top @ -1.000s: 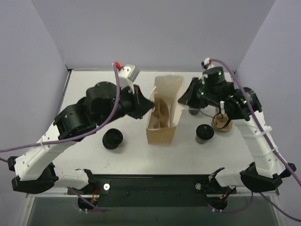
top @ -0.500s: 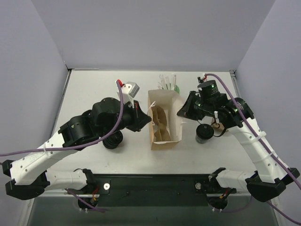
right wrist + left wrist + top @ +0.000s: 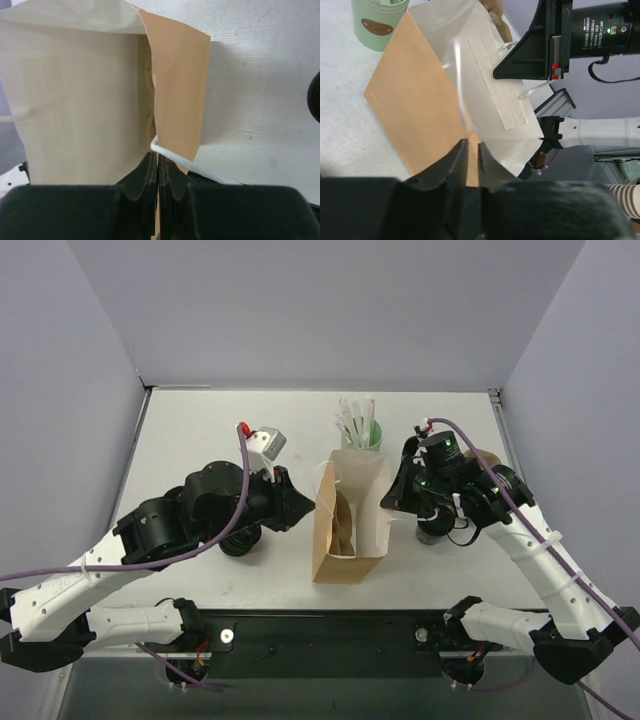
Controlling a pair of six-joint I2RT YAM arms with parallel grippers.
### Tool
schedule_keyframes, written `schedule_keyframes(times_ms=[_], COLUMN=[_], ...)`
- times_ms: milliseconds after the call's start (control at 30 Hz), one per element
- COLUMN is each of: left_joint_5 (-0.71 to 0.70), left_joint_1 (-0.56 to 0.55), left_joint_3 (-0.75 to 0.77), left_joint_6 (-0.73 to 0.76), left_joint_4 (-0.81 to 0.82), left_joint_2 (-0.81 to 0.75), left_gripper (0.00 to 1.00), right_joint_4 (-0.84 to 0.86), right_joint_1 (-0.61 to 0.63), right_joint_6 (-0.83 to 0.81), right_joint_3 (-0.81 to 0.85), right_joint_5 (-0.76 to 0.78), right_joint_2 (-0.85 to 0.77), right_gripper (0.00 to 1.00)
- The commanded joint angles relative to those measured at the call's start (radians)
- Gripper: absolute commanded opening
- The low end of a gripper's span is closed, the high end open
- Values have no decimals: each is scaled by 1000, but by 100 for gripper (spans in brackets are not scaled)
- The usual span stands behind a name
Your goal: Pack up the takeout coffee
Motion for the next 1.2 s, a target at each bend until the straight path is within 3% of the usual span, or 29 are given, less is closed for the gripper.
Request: schedule_keyframes(times_ms=[0,133,233,433,567,667,833,1167], left_joint_5=[-31,-210,-268,-363,-279,-75,98,116], left_joint_1=[-5,-1,2,29,112,181,181,181], left_joint_3=[34,77,95,236,328,367,375,330], left_joint_6=[8,-3,24,164,189,192,218,327], left_joint_4=[-10,-108,-131,-219,-239,-260,-272,-278], left_joint_2=[-26,-78,-130,-56,33,110,181,231], left_gripper=[42,54,64,73,74,73,73,70], right_joint_4=[31,2,-12,-75,-79,-85,-105,-139], right_joint_1=[-38,-68,-71,-68,-28,29,76,136], right_joint_6=[-181,-307,-387,-512,-614,-679,-733,-789], right_joint_3=[34,85,117,257,291,303,335,392], right_joint_5=[-103,-218,-286,-357,-360,-285,-205,-120], right_joint_2=[46,115,161,230,229,220,213,226], right_gripper=[2,1,1,0,1,3,3,3])
